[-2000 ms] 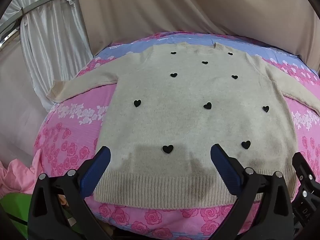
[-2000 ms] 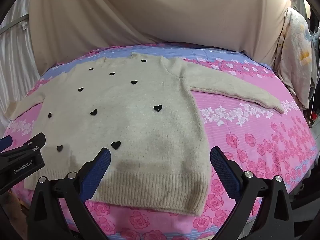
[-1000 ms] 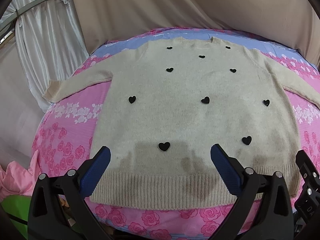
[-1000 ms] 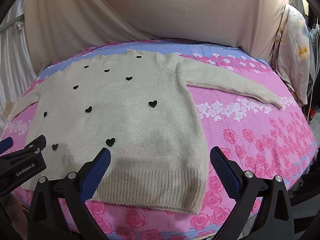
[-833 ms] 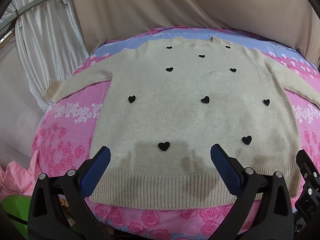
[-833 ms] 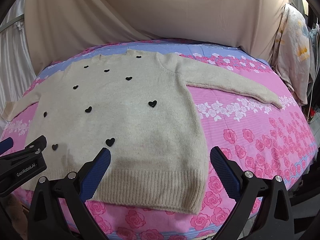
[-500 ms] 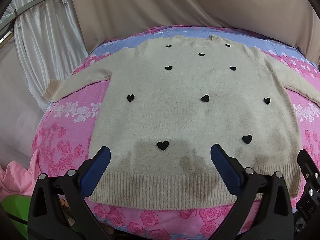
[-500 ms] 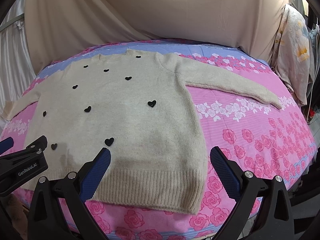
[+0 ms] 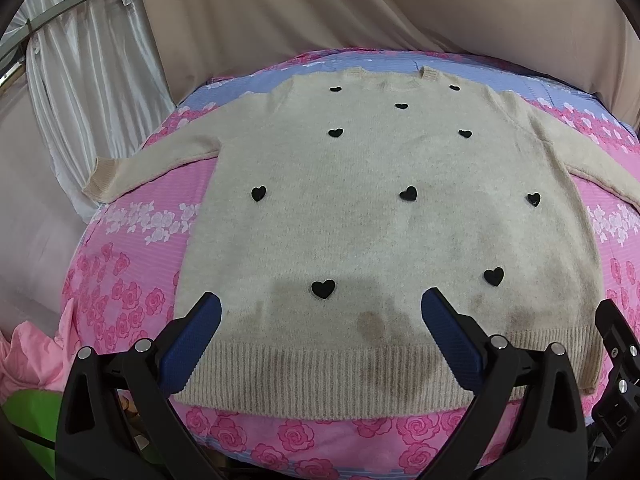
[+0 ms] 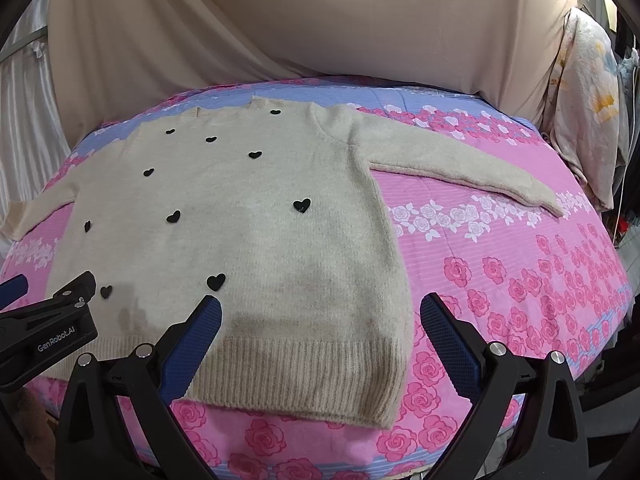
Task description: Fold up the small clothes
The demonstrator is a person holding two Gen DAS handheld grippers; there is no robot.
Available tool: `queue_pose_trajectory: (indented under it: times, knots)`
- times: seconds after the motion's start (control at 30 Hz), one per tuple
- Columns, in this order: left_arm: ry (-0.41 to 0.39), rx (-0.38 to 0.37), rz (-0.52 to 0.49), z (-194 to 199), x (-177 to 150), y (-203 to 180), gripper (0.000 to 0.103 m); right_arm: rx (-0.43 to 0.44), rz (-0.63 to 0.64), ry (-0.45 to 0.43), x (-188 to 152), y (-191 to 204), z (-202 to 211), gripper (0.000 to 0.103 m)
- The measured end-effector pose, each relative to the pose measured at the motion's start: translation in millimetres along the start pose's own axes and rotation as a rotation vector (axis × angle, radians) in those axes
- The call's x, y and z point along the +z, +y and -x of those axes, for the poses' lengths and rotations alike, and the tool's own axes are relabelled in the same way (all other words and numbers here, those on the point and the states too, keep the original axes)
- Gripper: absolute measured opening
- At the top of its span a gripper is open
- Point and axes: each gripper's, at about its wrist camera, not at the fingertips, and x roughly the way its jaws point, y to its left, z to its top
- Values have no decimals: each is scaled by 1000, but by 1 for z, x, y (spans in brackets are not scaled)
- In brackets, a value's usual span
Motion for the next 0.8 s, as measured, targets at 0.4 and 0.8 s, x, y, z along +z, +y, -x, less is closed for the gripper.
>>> queue_pose_trajectory:
  times: [0.4,0.8]
  knots:
    - [5,5,0,-2,-2,-1,98,-1,0,3,1,3,0,98]
    - [12,1,-4,-3,-2,-1,98,-2,2,10,-1,3,-1,98]
